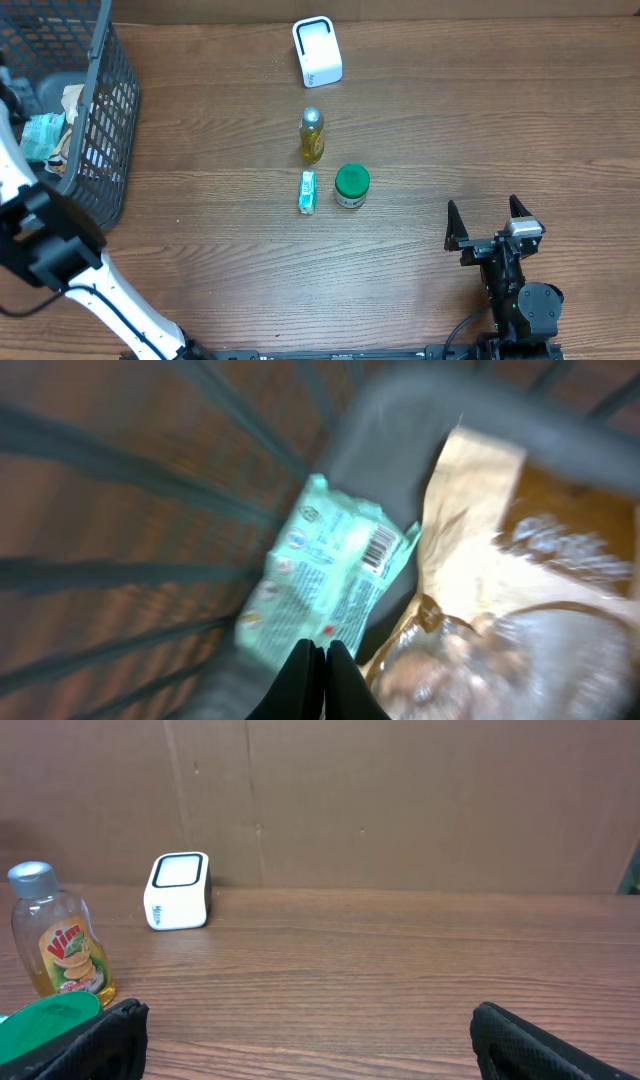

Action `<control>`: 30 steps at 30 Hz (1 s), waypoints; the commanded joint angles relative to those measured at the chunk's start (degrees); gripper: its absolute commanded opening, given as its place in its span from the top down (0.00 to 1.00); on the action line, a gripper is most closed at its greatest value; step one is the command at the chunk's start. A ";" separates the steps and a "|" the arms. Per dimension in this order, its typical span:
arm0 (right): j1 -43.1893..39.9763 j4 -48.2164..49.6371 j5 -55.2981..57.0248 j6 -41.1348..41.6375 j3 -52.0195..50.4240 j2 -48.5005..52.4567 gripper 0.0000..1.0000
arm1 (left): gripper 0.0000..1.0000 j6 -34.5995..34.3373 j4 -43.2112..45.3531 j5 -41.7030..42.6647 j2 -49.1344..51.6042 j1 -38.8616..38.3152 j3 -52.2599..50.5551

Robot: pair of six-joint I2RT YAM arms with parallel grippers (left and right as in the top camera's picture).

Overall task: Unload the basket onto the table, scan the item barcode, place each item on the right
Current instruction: 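Reach the left gripper back into the basket toward the PanTree mushroom bag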

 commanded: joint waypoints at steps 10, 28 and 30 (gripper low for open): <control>0.28 0.09 0.13 -0.02 -0.61 -0.26 0.00 | 0.00 -1.95 -2.64 6.51 -4.04 0.63 -5.29; 0.28 0.09 0.15 -0.02 -0.61 -0.26 0.00 | 0.02 -2.93 0.92 15.28 -4.04 0.63 -21.73; 0.28 0.09 0.13 -0.02 -0.61 -0.26 0.00 | 0.00 -4.26 2.23 13.05 -4.04 0.61 -23.08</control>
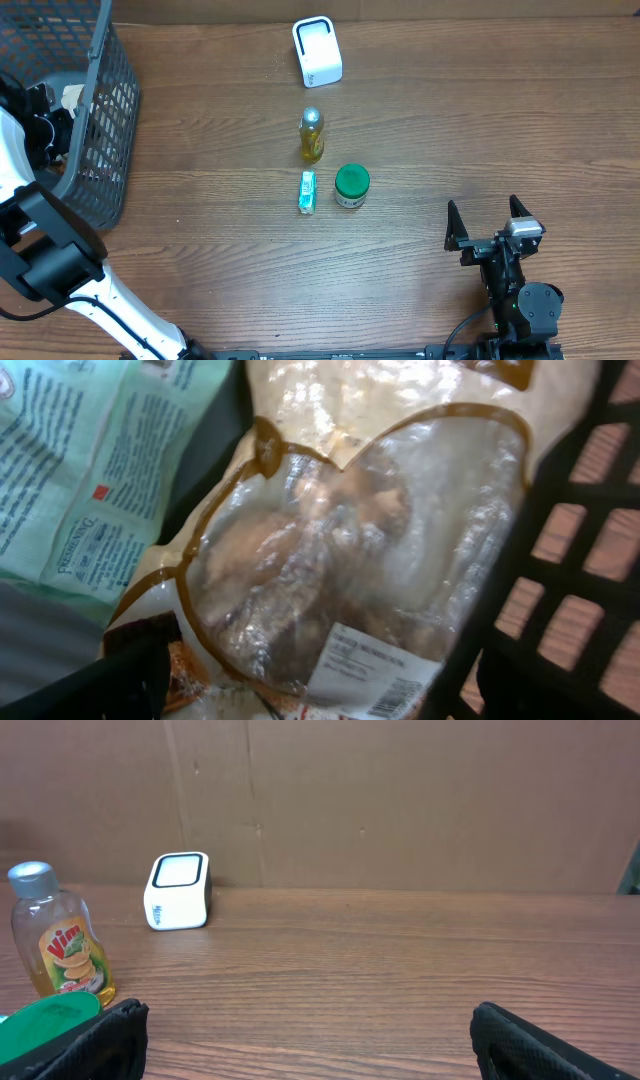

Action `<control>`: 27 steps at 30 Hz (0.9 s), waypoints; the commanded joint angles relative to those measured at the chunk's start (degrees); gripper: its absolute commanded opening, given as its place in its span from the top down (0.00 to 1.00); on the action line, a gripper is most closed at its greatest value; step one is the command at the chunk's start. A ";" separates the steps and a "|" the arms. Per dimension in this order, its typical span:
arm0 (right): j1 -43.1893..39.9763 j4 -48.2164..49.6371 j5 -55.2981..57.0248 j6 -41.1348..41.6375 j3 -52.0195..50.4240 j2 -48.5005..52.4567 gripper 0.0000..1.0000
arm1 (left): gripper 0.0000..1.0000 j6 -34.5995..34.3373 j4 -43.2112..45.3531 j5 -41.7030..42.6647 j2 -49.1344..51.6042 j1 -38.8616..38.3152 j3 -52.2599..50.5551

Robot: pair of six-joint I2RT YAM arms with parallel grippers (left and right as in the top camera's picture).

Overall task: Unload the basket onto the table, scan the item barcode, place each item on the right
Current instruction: 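Reach the left gripper back into the basket toward the PanTree mushroom bag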

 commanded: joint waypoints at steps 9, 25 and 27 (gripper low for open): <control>0.28 0.13 0.13 -0.04 -0.61 -0.26 0.00 | 0.00 -6.23 4.81 -3.26 0.87 0.63 -6.84; 0.28 0.13 0.13 -0.04 -0.61 -0.26 0.00 | 0.04 -7.96 14.62 0.00 1.01 0.59 -17.84; 0.28 0.13 0.13 -0.04 -0.61 -0.26 0.00 | 0.12 -7.93 14.84 2.49 1.01 0.59 -17.94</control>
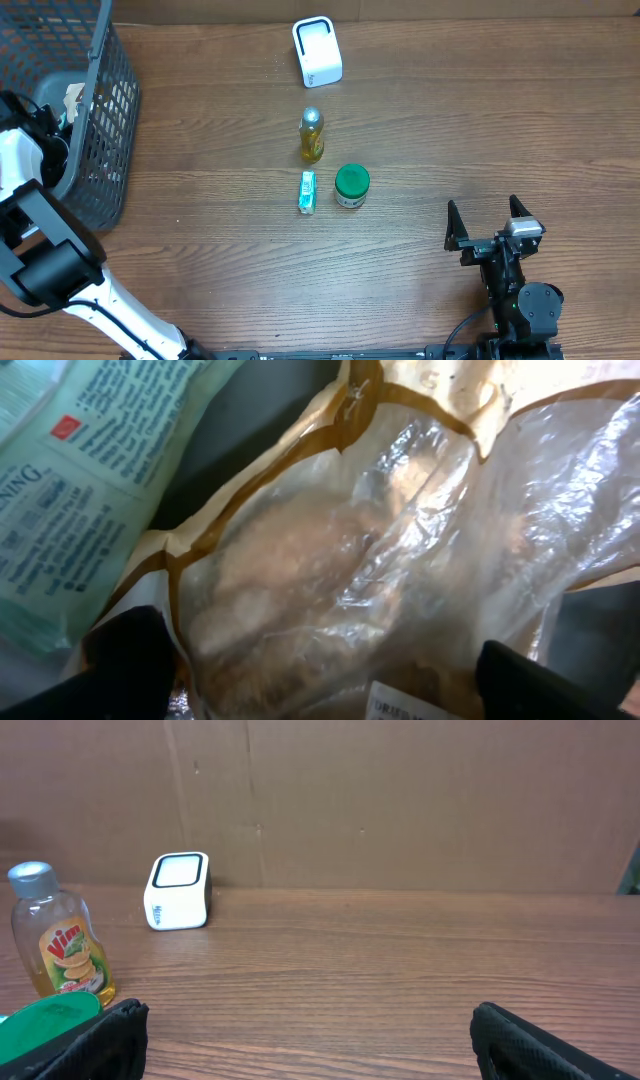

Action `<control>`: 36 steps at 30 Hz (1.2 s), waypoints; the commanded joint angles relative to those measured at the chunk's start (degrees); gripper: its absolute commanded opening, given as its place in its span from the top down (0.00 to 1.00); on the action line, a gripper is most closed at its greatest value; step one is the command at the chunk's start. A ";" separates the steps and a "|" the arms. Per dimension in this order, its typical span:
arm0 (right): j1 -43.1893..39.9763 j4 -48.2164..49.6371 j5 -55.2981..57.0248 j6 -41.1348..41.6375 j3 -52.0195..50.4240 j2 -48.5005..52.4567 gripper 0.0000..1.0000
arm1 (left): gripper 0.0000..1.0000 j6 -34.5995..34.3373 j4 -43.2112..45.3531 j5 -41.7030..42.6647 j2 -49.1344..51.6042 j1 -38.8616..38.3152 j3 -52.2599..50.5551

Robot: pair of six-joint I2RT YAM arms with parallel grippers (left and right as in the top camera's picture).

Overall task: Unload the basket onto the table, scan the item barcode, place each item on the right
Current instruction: 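Reach the left gripper back into the basket toward the PanTree mushroom bag, then grasp the clear PanTree mushroom bag with the left gripper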

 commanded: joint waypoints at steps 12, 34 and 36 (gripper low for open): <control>0.28 0.13 0.15 -0.04 -0.61 -0.26 0.00 | 0.65 1.53 -10.08 12.57 -0.24 0.20 10.25; 0.28 0.13 0.13 -0.04 -0.61 -0.26 0.00 | 0.72 -5.11 -11.45 14.95 -29.00 0.35 19.61; 0.28 0.13 0.13 -0.04 -0.61 -0.26 0.00 | 0.71 -5.11 -11.85 18.05 -30.91 0.35 19.61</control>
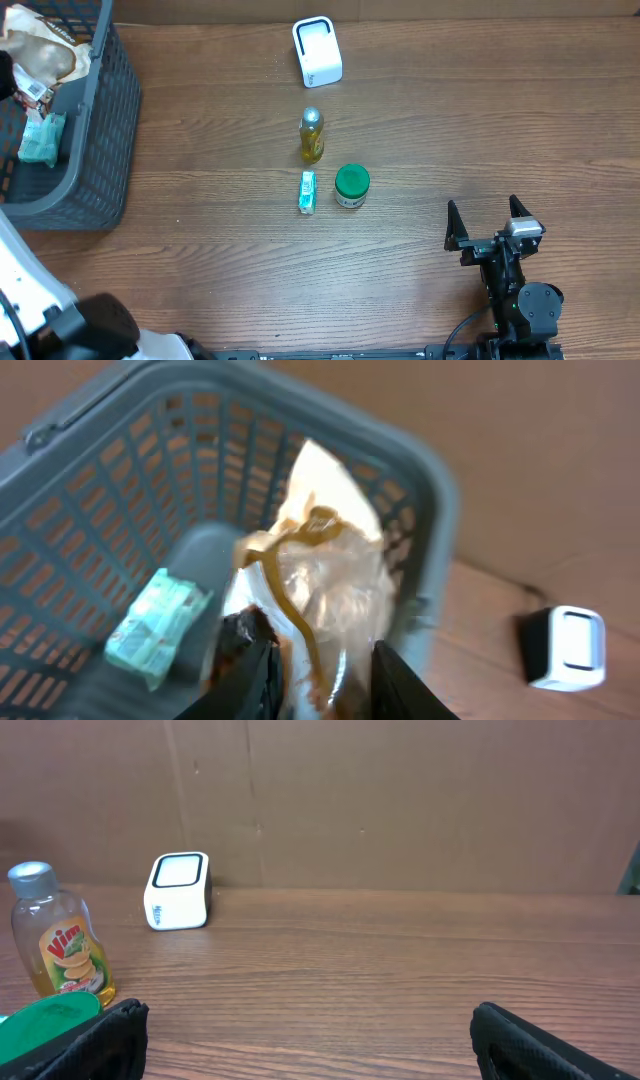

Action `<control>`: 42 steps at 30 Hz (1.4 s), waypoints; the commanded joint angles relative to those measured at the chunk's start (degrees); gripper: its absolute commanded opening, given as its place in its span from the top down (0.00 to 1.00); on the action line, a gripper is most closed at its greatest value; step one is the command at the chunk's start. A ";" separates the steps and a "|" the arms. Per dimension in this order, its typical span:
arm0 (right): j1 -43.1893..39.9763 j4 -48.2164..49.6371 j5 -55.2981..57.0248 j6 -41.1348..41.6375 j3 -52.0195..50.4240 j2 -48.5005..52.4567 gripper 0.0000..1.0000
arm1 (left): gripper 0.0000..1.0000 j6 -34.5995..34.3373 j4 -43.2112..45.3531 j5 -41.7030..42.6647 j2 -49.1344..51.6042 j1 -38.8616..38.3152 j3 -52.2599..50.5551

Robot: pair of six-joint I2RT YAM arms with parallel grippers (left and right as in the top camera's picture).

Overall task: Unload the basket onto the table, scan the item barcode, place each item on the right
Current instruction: 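Grasp the clear PanTree mushroom bag with the left gripper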

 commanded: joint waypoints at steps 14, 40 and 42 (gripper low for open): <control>0.28 0.13 0.13 -0.07 -0.61 -0.26 0.00 | 0.55 -3.87 -4.61 -1.55 -7.43 -0.37 0.85; 0.28 0.13 0.13 -0.07 -0.61 -0.26 0.00 | 0.06 -24.76 -12.11 -20.33 22.47 -1.75 -0.68; 0.28 0.13 0.13 -0.07 -0.61 -0.26 0.00 | 0.04 -27.41 -12.15 -24.11 23.08 -2.78 -0.68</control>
